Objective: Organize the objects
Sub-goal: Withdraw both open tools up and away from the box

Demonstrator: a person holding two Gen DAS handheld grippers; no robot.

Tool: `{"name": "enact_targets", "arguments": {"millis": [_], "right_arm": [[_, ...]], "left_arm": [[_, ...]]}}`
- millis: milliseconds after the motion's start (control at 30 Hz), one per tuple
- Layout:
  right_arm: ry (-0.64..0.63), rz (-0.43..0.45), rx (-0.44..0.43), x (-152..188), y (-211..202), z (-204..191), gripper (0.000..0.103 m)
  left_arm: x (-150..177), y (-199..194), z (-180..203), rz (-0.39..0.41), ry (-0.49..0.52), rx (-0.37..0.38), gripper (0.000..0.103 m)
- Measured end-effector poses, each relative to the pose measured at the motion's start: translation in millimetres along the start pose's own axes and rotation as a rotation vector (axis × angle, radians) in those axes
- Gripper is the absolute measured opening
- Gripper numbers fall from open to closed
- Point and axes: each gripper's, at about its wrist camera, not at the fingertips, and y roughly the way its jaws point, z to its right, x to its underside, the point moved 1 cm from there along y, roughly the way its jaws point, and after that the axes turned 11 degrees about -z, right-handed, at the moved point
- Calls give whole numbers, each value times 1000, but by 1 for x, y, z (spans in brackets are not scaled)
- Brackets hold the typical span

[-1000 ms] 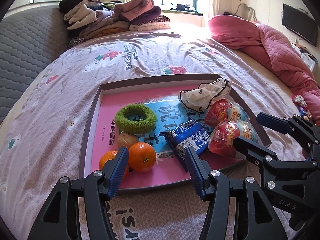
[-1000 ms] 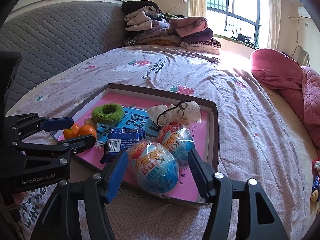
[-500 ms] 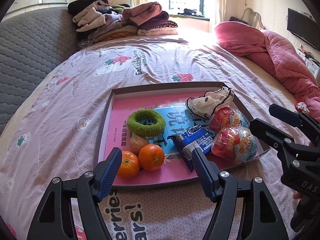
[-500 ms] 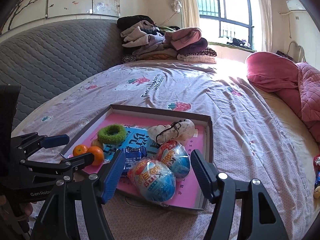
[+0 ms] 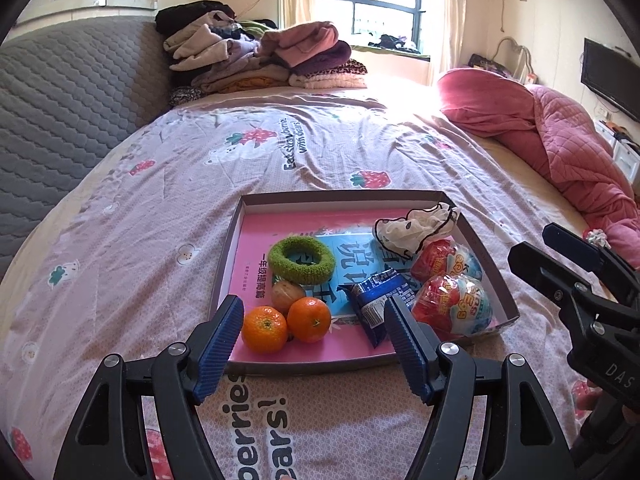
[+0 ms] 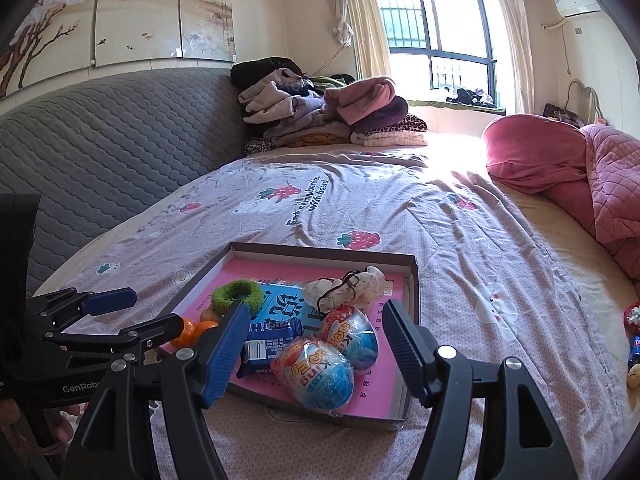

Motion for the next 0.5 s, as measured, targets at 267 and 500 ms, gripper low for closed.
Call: {"name": "enact_targets", "arguments": {"millis": [267,500], "right_arm": [[20,39,3,8,-24,-7,68],[24,72,18,16,-41,-15,68]], "left_arm": [[5,-25,0,29,-7,20,74],[16,-40,-3,47,-2,5,74]]}}
